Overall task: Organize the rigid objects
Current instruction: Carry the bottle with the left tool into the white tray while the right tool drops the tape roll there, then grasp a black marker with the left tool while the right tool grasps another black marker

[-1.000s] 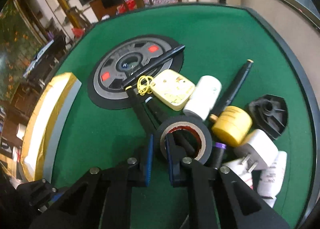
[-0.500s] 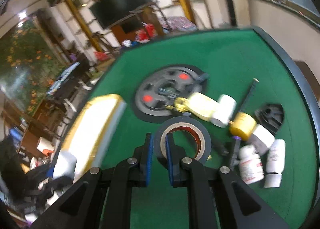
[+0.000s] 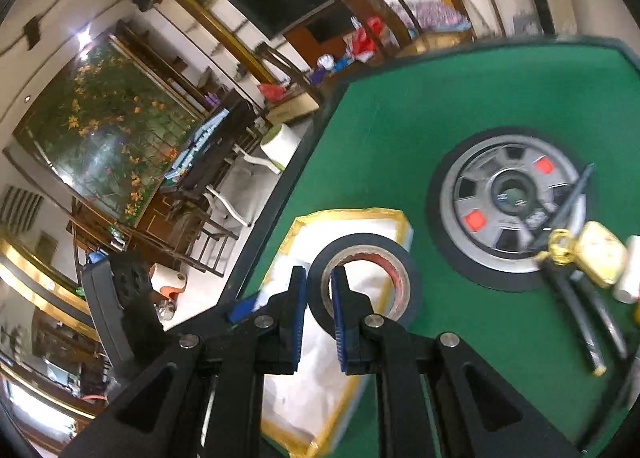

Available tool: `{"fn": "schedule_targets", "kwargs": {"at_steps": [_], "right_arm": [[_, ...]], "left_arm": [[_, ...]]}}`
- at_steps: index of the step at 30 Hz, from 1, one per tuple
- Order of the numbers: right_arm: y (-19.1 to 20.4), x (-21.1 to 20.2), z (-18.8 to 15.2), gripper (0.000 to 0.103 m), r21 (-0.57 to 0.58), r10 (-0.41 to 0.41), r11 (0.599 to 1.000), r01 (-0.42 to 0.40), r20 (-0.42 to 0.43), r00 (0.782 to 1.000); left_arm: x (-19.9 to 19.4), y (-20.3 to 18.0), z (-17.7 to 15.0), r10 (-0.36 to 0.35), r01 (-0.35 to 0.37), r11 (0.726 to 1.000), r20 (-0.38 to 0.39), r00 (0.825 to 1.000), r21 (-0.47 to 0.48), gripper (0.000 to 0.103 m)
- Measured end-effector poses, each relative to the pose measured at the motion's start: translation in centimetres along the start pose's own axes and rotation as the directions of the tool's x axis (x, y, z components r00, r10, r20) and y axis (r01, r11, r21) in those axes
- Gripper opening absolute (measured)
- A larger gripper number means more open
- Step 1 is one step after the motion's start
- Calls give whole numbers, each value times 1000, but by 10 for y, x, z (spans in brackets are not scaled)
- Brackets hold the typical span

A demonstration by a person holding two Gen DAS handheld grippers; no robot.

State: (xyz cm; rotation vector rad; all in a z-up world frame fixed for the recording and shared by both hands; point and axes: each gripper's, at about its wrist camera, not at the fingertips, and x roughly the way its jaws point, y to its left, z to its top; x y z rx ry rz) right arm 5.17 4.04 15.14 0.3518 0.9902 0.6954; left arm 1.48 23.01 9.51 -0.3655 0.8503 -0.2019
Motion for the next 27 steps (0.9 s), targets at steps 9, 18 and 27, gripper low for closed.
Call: {"fn": "schedule_targets", "kwargs": {"at_steps": [9,18,27], "right_arm": [[7,103,16,12,28,-52,998,56,-110,993],[-10,155,16,15,40,-146,987,155,-185,972],[-1,117,17,49,-83,-222,973,217,-52,974]], "left_arm": [[45,61,11,17,-26,986,-58,998,-166,36],[66,92,11,-21,-2,957,-75,997,-291,45],[40,68,17,-17,9,967,-27,1000,-256,59]]}}
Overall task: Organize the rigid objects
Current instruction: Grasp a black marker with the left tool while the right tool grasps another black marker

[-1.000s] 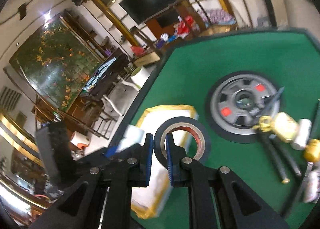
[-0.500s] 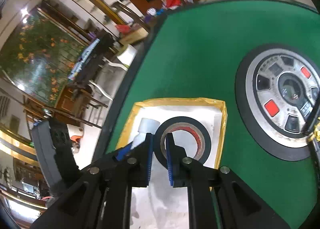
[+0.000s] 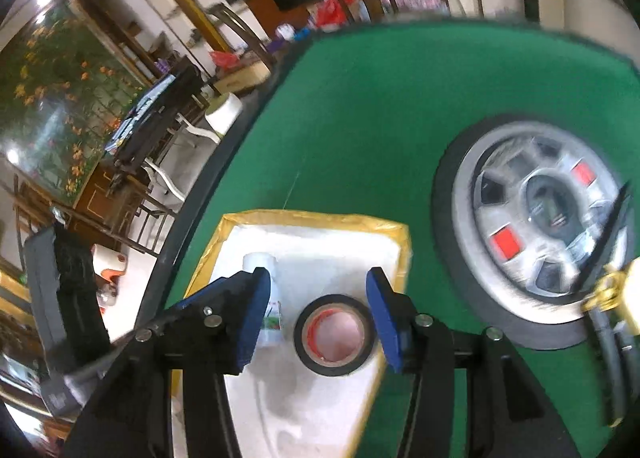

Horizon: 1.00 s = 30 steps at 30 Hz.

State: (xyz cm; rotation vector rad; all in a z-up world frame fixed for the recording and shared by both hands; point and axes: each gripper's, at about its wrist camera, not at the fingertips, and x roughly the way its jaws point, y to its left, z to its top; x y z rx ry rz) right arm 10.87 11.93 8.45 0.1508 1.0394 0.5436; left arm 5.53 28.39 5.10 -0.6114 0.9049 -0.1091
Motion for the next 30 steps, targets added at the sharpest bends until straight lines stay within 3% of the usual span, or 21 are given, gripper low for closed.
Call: {"fn": "schedule_targets", "kwargs": {"at_steps": [2,4,5,8,10,16,19,21,24,28,30], "right_arm": [[-6,-31,-9,49,-49,-27,998,30,66,997],[-22,-65,-20,56,-59,-67,995,76,139,988],[-35,-79,-25,59,-46,-80,995,89,168,983],[-89,-124,-42,63,50,-130,991,121,261,957],[-129,-145,-53,63,128,-164,983,131,296,941],[-242,-179,-82,63,324,-223,941,100,368,903],[-281,-193,-91,63,376,-242,923,78,412,879],[-301,-200,-96,63,404,-246,913,57,433,867],[-328,-207,-100,63,439,-205,898,-12,445,872],[-337,-198,-100,63,458,-159,887,-62,428,890],[-338,-190,-98,63,465,-135,882,-79,410,902]], "left_arm": [[-17,-19,-5,-5,3,998,32,999,59,59],[-27,-41,-7,-14,8,993,51,999,117,68],[-30,-57,-12,-24,15,989,56,998,148,73],[-26,-95,-23,-56,49,977,27,998,210,74],[-8,-129,-32,-70,74,964,-23,997,255,74],[66,-203,-54,8,39,924,-122,992,380,74],[111,-232,-55,75,3,901,-163,984,433,74],[138,-242,-57,138,-43,871,-160,977,489,74],[175,-254,-55,225,-102,826,-158,961,554,74],[206,-256,-48,250,-110,815,-175,952,568,70],[209,-261,-54,278,-150,767,-113,954,624,43]]}}
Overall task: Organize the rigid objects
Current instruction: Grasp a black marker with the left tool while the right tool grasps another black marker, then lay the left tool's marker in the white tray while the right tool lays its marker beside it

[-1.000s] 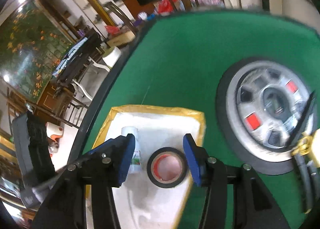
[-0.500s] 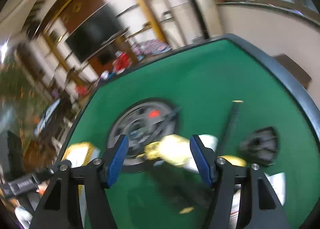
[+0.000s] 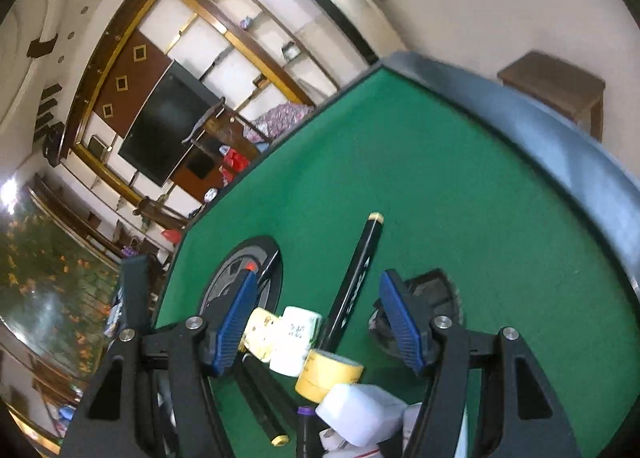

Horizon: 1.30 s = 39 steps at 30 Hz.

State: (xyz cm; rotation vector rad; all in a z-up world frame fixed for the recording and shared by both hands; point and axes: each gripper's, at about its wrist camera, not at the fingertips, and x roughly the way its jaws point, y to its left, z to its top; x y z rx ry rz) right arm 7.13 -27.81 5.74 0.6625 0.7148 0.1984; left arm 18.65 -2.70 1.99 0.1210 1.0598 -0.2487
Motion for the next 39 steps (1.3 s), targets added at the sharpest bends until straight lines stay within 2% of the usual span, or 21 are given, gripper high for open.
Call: {"fn": "schedule_targets", "kwargs": {"at_steps": [1,2,4,6,9,14,18,20,22,23,26,28,30,31,32,33,34,36,38,39], "right_arm": [[0,3,0,63,0,-3,1000,3,-4,1000],[0,4,-1,63,-4,-12,1000,12,-4,1000],[-1,5,-2,63,-11,-28,1000,28,-1,1000],[-5,3,-3,63,-13,-44,999,44,8,999],[-8,4,-3,63,-15,-73,997,74,18,997],[-10,9,-6,63,-17,-80,997,80,4,997],[-11,13,-5,63,-19,-78,997,78,-7,997],[-10,12,1,63,2,-91,996,91,-17,996],[-5,19,9,63,6,-80,997,80,-67,995],[2,27,15,63,-13,-104,995,103,-109,989],[23,57,28,63,-103,-177,982,158,-204,963],[32,82,31,63,-168,-268,959,230,-259,928],[35,110,28,62,-233,-363,926,297,-327,873],[33,118,26,53,-250,-401,910,330,-336,852],[35,123,24,50,-274,-437,893,358,-330,837],[39,124,23,41,-303,-461,876,375,-304,833],[41,127,21,31,-321,-492,859,400,-298,818],[45,126,17,22,-351,-540,824,445,-248,804],[45,121,13,21,-340,-532,828,446,-227,816],[43,115,13,21,-309,-513,844,438,-228,828]], "left_arm": [[-1,-5,-2,14,-15,999,16,1000,30,41],[-3,-7,-5,11,-12,999,22,1000,44,18],[-8,-2,-9,-6,5,1000,16,1000,27,14],[-16,12,-15,-10,10,1000,36,999,-20,14],[-33,35,-25,-68,74,993,66,995,-92,14],[-92,53,-52,-112,133,983,168,980,-123,14],[-144,61,-92,-162,200,970,250,955,-135,14],[-160,68,-108,-204,257,951,278,939,-169,14],[-179,75,-130,-259,332,922,322,911,-200,14],[-187,78,-140,-265,350,913,344,901,-212,14],[-194,87,-155,-264,367,898,368,891,-243,14],[-190,99,-162,-265,379,881,369,891,-282,14],[-185,111,-173,-283,405,854,361,889,-326,14],[-187,117,-180,-288,411,848,360,887,-335,14],[-187,121,-185,-285,410,845,360,888,-343,14],[-186,126,-190,-283,410,841,359,889,-354,14],[-185,129,-192,-285,413,837,359,889,-359,14],[-183,137,-199,-283,419,824,363,887,-381,14],[-183,144,-205,-282,425,815,370,885,-394,14],[-184,146,-208,-273,418,817,373,887,-398,14]]}}
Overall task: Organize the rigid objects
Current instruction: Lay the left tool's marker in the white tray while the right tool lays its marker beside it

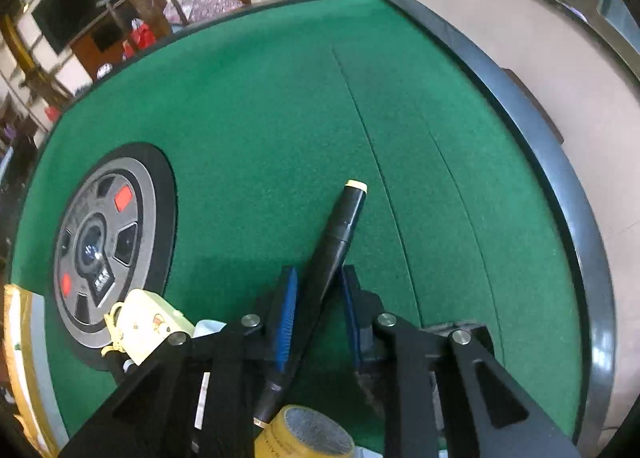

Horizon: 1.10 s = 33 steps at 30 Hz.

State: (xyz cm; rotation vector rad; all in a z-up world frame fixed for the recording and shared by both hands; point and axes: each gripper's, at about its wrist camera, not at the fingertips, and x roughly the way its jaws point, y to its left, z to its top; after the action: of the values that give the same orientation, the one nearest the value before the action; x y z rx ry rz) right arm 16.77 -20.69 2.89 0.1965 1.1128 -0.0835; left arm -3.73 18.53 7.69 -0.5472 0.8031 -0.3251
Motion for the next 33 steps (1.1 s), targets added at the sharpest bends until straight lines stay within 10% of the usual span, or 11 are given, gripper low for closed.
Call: {"fn": "schedule_targets", "kwargs": {"at_steps": [6,15,24,33], "right_arm": [[-25,-57,-20,16,89,229,967,-239,117,966],[15,-147,-48,16,-66,393,919,-388,219,893],[149,-155,-93,16,-218,638,745,-631,-45,769],[252,-99,-131,15,-229,621,709,-667,-245,745]], "left_arm": [[-19,22,-3,32,-31,999,33,999,-24,14],[-44,58,-5,138,-134,989,76,987,-59,14],[-29,86,21,269,-269,963,18,963,-29,14],[16,128,52,383,-389,920,-95,919,-56,15]]}}
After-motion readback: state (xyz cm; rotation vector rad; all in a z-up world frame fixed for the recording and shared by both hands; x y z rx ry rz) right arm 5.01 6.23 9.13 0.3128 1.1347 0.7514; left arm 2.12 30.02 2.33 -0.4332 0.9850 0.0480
